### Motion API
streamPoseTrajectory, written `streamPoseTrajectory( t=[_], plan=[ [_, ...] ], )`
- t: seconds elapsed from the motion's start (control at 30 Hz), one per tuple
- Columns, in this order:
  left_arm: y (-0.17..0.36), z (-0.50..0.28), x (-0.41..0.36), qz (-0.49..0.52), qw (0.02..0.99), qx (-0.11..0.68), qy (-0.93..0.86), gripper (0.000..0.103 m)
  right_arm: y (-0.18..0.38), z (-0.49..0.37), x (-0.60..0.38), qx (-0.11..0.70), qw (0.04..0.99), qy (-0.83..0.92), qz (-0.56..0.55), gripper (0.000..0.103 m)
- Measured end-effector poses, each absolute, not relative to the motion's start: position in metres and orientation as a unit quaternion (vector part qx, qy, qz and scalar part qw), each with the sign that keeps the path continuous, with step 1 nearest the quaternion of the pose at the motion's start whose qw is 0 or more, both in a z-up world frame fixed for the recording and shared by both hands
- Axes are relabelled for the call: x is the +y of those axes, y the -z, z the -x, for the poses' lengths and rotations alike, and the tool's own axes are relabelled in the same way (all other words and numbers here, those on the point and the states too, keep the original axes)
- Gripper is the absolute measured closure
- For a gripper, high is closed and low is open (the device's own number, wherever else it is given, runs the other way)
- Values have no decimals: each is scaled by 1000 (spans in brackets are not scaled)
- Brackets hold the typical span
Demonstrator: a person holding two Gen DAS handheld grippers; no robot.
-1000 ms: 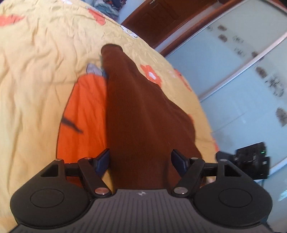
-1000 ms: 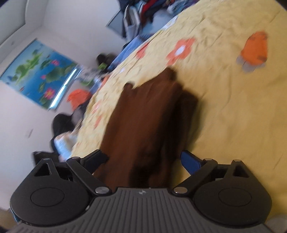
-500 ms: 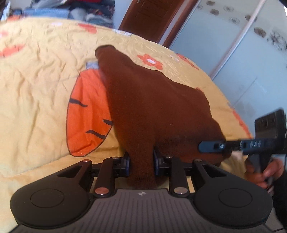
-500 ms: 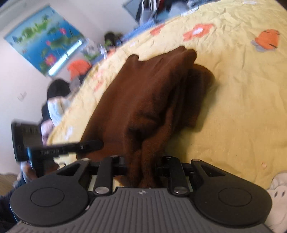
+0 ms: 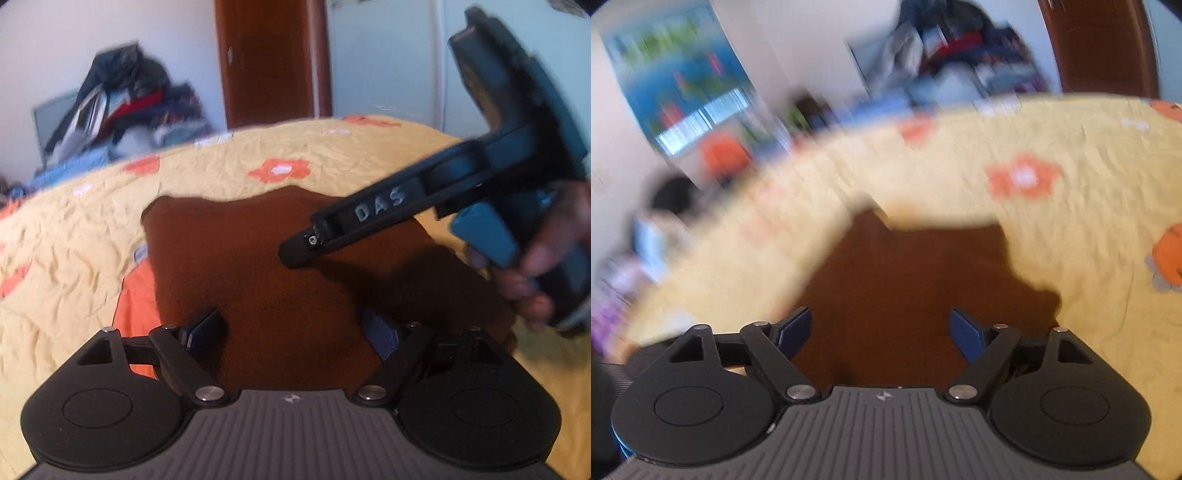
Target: Fold small clothes
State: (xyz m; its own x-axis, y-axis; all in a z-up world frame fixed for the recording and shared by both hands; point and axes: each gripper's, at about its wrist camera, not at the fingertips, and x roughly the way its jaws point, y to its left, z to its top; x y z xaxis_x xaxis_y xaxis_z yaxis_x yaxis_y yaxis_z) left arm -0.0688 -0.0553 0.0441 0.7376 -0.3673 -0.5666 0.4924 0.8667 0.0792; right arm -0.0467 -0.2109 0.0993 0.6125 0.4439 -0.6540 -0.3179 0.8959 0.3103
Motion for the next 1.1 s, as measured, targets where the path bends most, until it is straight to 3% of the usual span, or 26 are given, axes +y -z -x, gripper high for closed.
streamPoseTrajectory(
  t=[0.07,0.13,0.27,0.33,0.43,0.53,0.57,0.63,0.7,0.77,0.83,0.9,1.03,1.07,1.1],
  plan=[
    [-46,65,-51,-94,923,290,234,19,-87,44,-216,347,910,-223,-52,30],
    [-46,63,-51,-91,923,291,233,19,-87,38,-225,350,905,-227,-85,31],
    [-42,65,-53,-93,926,283,231,19,-100,36,-212,371,903,-212,-44,33],
    [-41,66,-54,-92,927,280,232,19,-116,43,-217,366,908,-195,-63,31],
    [-40,67,-56,-93,927,279,232,19,-127,46,-219,351,910,-211,-59,18],
    [-42,74,-54,-92,927,278,235,19,-86,24,-227,398,899,-177,-33,10],
    [-42,76,-54,-92,927,276,235,19,-78,27,-235,367,909,-193,-30,9],
    [-40,77,-53,-93,929,270,235,19,-83,24,-239,379,904,-191,-45,10],
    [-38,79,-53,-92,931,263,234,19,-97,19,-232,401,899,-172,-42,24],
    [-37,82,-53,-91,933,260,234,19,-119,24,-227,372,910,-176,-45,23],
    [-38,85,-53,-88,933,259,234,19,-137,27,-219,346,913,-207,-61,21],
    [-39,87,-53,-87,934,258,234,19,-144,23,-201,336,910,-237,-55,11],
    [-39,89,-53,-89,935,255,231,19,-111,-18,-168,393,885,-249,-29,12],
    [-39,89,-53,-90,935,255,230,19,-91,-30,-165,421,873,-245,-28,5],
    [-39,90,-53,-92,936,253,229,19,-86,-25,-164,384,884,-266,-16,0]
  ],
)
